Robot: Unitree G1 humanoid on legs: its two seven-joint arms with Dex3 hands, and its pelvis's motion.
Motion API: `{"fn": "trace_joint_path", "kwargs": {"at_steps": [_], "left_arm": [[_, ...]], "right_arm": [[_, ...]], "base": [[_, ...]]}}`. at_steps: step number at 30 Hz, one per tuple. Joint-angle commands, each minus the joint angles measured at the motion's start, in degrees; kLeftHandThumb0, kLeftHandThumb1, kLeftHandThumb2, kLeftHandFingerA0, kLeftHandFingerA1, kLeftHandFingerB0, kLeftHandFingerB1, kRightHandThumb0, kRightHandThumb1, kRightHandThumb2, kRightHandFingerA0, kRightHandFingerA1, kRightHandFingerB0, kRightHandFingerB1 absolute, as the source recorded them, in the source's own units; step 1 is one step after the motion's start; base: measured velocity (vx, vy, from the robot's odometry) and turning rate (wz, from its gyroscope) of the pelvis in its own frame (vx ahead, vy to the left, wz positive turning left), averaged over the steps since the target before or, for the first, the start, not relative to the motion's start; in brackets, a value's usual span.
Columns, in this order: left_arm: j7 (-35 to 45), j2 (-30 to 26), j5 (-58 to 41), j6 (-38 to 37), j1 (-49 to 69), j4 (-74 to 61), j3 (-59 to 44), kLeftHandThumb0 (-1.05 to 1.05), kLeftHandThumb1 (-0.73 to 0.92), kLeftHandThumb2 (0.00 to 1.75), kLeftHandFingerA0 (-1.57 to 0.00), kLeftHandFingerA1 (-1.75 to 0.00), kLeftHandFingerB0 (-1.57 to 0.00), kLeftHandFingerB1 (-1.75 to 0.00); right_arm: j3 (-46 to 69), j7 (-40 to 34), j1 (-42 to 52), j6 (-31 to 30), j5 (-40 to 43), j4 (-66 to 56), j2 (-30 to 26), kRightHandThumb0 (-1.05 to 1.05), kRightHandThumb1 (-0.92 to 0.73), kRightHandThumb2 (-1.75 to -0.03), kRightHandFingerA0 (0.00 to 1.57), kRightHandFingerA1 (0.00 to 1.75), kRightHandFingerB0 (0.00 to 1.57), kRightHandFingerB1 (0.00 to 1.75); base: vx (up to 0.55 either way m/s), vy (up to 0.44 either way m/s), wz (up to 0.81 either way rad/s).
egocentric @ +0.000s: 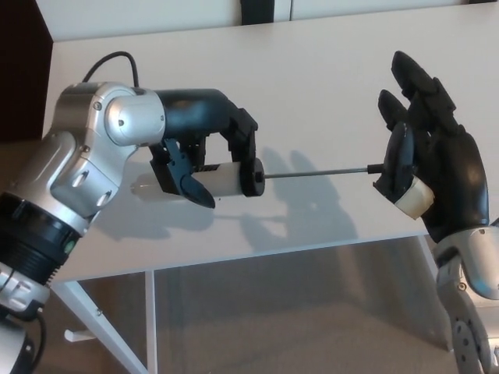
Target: The robot walks towards a desk on which an air pump is kept in the middle. It lifts it up and holds it with its left hand and uses its right hand to compress it by pushing its handle inwards.
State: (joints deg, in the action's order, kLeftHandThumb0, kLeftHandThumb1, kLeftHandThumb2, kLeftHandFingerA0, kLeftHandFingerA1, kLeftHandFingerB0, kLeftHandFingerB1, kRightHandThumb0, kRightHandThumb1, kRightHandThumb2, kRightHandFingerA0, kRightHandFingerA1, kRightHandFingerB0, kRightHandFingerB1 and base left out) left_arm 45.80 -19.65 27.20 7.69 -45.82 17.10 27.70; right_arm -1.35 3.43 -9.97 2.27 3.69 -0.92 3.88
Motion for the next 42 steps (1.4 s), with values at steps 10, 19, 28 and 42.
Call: {"fn": "trace_joint_path", "kwargs": {"at_steps": [10,19,28,42], "left_arm": [[-1.5,3.8,2.6,2.4,-2.1,-0.7,2.1,-0.16,0.74,0.74,-0.91,-0.88,-0.78,-0.89],[-3.2,5.1,3.5,-0.6,-3.0,0.3,3.6,-0.36,0.69,0.6,-0.71,-0.58,-0.82,-0.56],[-4.7,6.2,3.3,-2.4,-4.6,2.7,3.3,-0.39,0.69,0.61,-0.84,-0.66,-0.77,-0.56],[-3.8,7.1,4.3,-2.4,-9.0,6.5,4.3,-0.39,0.69,0.61,-0.75,-0.5,-0.75,-0.49]], "right_arm": [[-0.3,-2.4,-1.2,2.8,-1.1,1.0,1.9,-0.8,-0.83,-1.14,0.06,0.27,0.06,0.24],[-0.9,-4.1,-2.1,2.7,-3.2,1.1,2.6,-0.81,-0.83,-1.14,0.08,0.29,0.07,0.25],[-0.6,-5.8,-3.3,2.7,-4.5,1.6,2.3,-0.75,-0.92,-0.76,0.07,0.25,0.06,0.23],[-0.1,-7.9,-4.5,3.9,-5.8,2.8,2.3,-0.75,-0.92,-0.78,0.09,0.25,0.08,0.24]], "base": [[0.0,0.0,0.0],[0.0,0.0,0.0],[0.0,0.0,0.0],[0.0,0.0,0.0]]}}
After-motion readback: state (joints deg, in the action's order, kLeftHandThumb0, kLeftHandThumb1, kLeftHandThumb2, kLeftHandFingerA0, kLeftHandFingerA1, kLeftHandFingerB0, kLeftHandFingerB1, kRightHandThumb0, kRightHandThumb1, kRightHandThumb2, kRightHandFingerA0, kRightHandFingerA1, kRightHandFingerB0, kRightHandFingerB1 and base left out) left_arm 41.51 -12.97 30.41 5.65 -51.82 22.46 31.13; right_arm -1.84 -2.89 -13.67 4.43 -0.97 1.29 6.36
